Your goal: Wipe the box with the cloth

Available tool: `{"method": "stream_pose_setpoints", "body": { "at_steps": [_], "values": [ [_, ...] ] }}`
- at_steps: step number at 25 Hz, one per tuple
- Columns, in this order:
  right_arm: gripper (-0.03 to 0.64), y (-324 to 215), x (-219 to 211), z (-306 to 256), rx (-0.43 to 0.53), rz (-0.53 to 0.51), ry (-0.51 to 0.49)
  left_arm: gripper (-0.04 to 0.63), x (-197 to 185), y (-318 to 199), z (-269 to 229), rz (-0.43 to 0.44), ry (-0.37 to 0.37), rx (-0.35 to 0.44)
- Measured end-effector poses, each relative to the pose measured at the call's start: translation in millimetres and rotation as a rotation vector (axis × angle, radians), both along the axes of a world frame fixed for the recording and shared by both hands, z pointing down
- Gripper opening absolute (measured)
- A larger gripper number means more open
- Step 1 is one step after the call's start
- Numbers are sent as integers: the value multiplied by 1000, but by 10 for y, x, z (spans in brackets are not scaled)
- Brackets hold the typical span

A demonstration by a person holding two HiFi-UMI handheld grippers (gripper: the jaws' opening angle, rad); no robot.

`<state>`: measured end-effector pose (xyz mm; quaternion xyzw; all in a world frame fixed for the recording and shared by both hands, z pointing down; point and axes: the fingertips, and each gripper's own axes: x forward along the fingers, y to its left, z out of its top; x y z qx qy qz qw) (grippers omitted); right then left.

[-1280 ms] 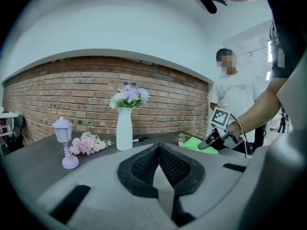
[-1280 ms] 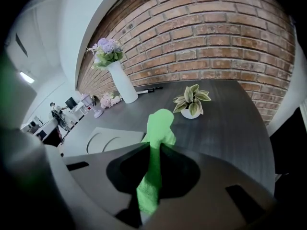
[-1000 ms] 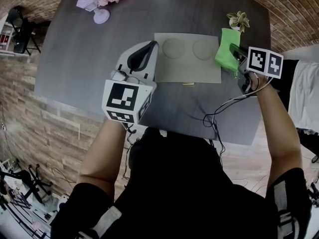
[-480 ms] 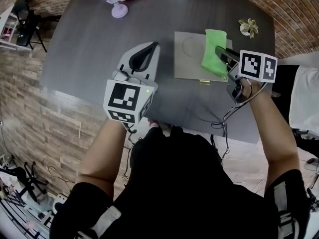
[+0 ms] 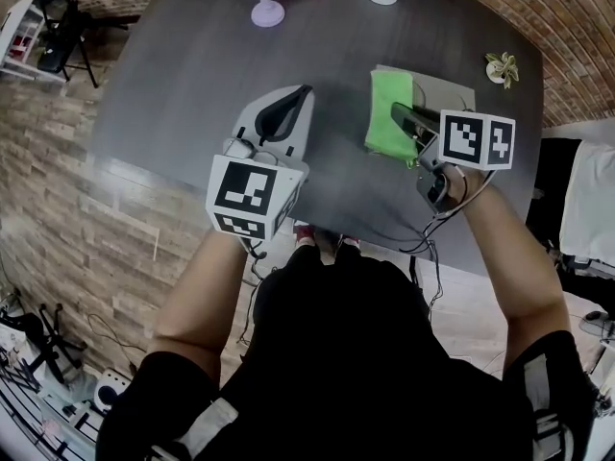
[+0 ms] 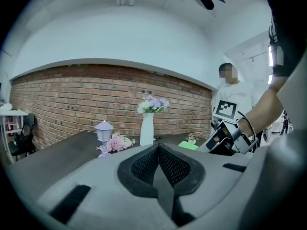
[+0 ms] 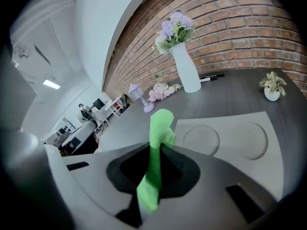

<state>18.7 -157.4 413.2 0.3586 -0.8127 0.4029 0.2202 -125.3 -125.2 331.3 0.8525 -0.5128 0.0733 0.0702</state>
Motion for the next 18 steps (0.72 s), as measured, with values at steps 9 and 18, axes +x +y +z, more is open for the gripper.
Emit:
{"method": "stream_pose_setpoints", "body": {
  "at_steps": [9, 18],
  "values": [
    [38, 87, -155, 183, -46, -7, 17, 9, -113, -65, 82, 13, 11, -12],
    [38, 50, 195, 317, -71, 37, 46, 9, 60, -134, 135, 36, 11, -29]
  ]
}}
